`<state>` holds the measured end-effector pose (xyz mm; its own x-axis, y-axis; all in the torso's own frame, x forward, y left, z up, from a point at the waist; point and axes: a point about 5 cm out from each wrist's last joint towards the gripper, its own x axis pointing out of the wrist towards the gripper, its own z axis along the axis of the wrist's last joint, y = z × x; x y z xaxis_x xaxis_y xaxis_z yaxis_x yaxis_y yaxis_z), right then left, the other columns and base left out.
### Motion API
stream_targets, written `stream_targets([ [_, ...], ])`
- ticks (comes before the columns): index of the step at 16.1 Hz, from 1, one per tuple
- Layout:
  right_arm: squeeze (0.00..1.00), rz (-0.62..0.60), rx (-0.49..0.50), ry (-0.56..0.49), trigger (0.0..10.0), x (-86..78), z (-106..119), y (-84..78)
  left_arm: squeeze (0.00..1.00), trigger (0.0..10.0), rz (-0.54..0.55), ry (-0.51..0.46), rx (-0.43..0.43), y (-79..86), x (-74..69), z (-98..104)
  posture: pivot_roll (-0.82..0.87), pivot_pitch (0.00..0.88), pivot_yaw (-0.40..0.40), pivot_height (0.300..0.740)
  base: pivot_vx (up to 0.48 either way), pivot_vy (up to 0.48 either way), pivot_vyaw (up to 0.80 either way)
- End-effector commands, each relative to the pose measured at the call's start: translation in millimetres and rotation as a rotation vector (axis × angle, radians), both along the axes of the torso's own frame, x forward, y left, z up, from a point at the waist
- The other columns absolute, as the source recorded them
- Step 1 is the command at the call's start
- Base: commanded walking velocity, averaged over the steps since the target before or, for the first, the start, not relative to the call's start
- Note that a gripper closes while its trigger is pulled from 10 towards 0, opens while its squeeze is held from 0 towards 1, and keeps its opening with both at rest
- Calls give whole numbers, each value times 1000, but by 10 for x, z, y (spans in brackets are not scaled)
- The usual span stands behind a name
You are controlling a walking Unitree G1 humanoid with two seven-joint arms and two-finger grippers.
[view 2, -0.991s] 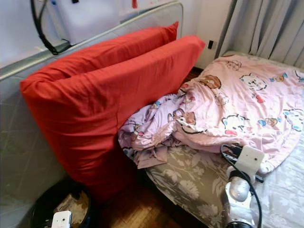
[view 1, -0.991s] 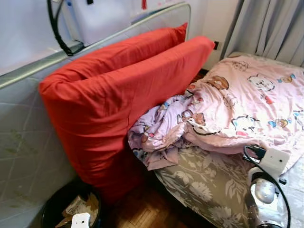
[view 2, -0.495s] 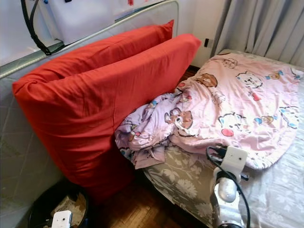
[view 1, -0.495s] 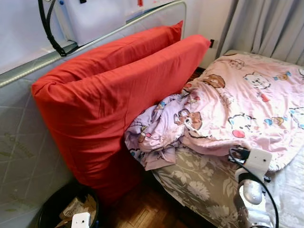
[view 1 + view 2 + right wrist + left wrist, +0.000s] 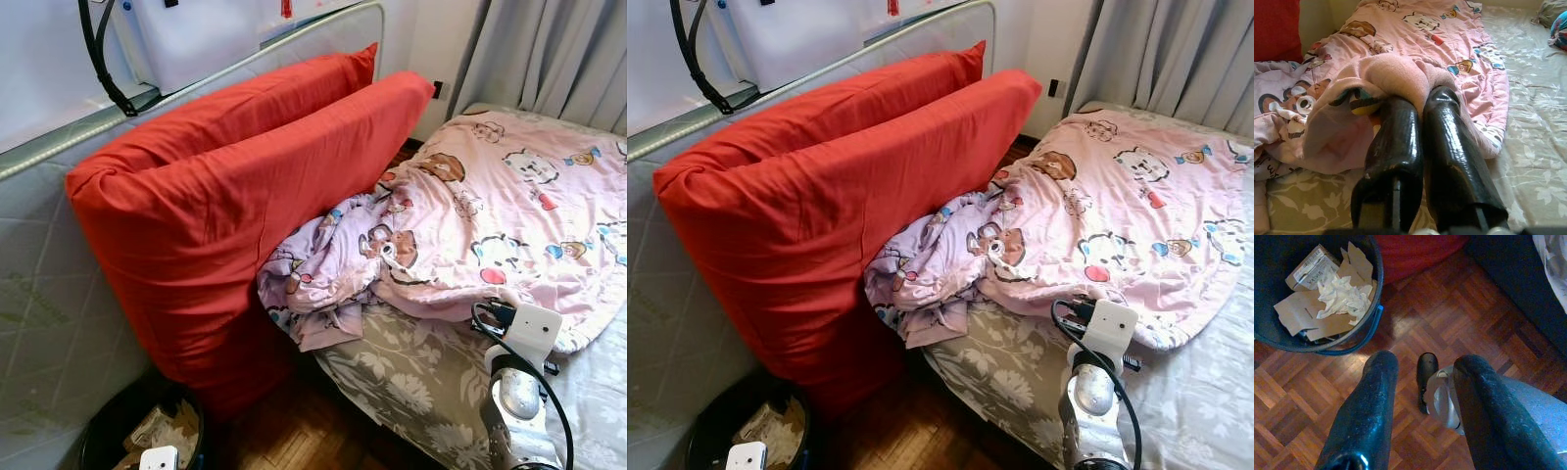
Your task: Clean up the room
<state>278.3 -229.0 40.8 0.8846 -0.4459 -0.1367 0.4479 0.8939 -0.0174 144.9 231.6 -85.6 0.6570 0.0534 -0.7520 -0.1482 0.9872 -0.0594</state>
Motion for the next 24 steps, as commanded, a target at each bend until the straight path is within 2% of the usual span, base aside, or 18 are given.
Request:
stream_targets([
  [1, 0, 0, -4, -6, 10000, 20, 27, 8, 0, 10000, 7, 29, 6, 37, -68, -22, 75, 57, 18, 740, 0, 0, 0],
  [5, 0, -5, -7, -8, 10000, 30, 34, 7, 0, 10000, 11, 42, 4, 32, -86, -33, 71, 49, 21, 740, 0, 0, 0],
  [16, 0, -15, -9, 1, 10000, 3, 12, -11, 0, 10000, 1, 19, 1, 4, -10, -10, 72, 41, 23, 740, -256, 0, 0],
  [18, 0, -36, -16, 4, 10000, -9, 14, -65, 0, 10000, -3, 21, 1, 3, -13, -12, 74, 46, 24, 740, -257, 0, 0],
  [21, 0, -104, -53, 1, 10000, -26, 78, -286, 0, 10000, -1, 26, 2, 23, -31, -13, 72, 49, 24, 740, -255, 0, 0],
  [24, 0, -118, -65, 8, 10000, -44, 82, -347, 0, 10000, 5, 34, 5, 61, -54, -14, 72, 54, 25, 740, -246, 0, 0],
])
